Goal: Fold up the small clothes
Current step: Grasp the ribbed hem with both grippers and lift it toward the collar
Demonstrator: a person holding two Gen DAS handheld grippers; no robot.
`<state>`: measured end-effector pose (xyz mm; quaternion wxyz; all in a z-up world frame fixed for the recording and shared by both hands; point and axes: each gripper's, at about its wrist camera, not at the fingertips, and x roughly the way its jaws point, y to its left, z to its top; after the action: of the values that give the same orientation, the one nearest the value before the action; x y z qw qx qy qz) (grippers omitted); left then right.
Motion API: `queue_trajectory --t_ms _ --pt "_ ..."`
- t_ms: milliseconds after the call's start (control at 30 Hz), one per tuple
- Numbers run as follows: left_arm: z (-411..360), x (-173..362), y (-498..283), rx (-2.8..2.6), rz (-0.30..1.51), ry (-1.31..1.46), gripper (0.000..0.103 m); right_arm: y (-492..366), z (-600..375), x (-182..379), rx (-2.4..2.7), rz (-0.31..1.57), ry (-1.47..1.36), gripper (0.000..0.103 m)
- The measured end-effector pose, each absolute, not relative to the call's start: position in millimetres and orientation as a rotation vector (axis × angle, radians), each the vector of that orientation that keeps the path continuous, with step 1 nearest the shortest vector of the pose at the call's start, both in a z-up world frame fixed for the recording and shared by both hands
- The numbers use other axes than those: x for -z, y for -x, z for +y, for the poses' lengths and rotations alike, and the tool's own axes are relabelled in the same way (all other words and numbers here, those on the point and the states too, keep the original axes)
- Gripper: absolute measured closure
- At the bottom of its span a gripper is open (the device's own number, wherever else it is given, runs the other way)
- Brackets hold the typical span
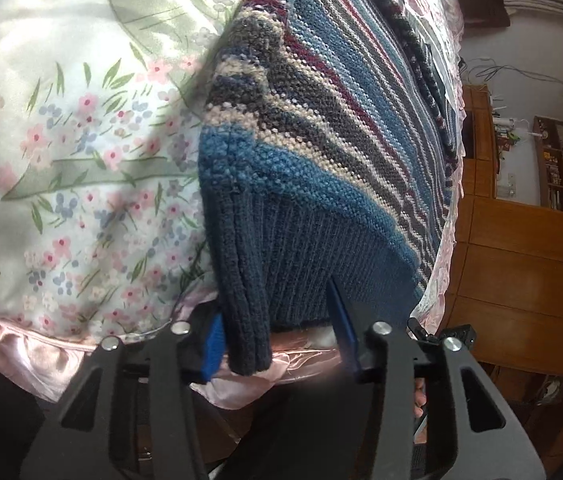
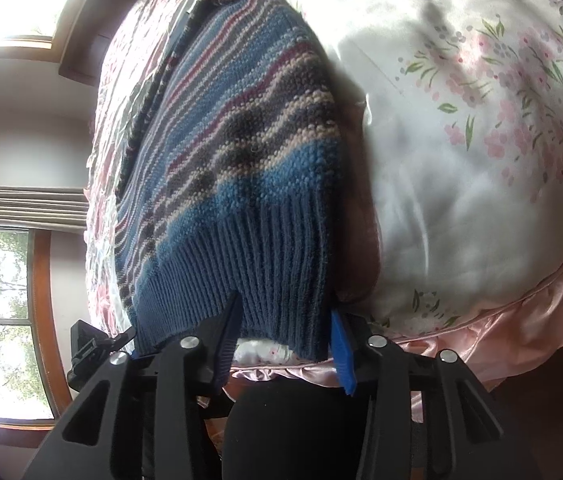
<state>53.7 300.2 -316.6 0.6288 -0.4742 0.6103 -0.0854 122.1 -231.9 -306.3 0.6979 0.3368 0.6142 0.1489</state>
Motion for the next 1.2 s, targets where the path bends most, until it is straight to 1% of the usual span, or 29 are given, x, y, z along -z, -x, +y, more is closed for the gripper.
queue_trajectory --t_ms 33,67,133,167,333,567,833,1200 --pt "301.1 317.5 -54.5 0.188 1.4 1.086 0.083 -122.4 -231.6 305.6 -0.336 1.368 -0.751 0.071" --pt "302.6 319.5 -55.3 0.187 1.405 1.086 0.091 -122.7 -230.4 304.6 -0.338 1.364 -0.749 0.075" --pt "303.1 322.2 -55.2 0.185 1.41 1.093 0.094 -123.3 -229.2 302.1 -0.345 1.358 -0.736 0.09" --pt "304.2 323.3 -53.6 0.187 1.408 1.1 0.094 -123.4 -229.1 300.7 -0.345 1.353 -0.731 0.092" --pt "317.2 316.8 -46.0 0.196 1.352 1.144 0.096 -125.1 -228.2 281.8 -0.37 1.301 -0.738 0.093" --pt "333.1 278.6 -47.5 0.24 1.24 1.169 0.096 -138.0 -226.4 241.2 -0.415 1.229 -0.728 0.094" --pt "341.4 231.7 -74.6 0.278 1.154 1.136 0.096 -160.6 -225.8 202.9 -0.442 1.163 -0.707 0.094" --pt "347.3 186.5 -116.0 0.31 1.097 1.062 0.096 -195.7 -221.5 165.8 -0.467 1.106 -0.653 0.094"
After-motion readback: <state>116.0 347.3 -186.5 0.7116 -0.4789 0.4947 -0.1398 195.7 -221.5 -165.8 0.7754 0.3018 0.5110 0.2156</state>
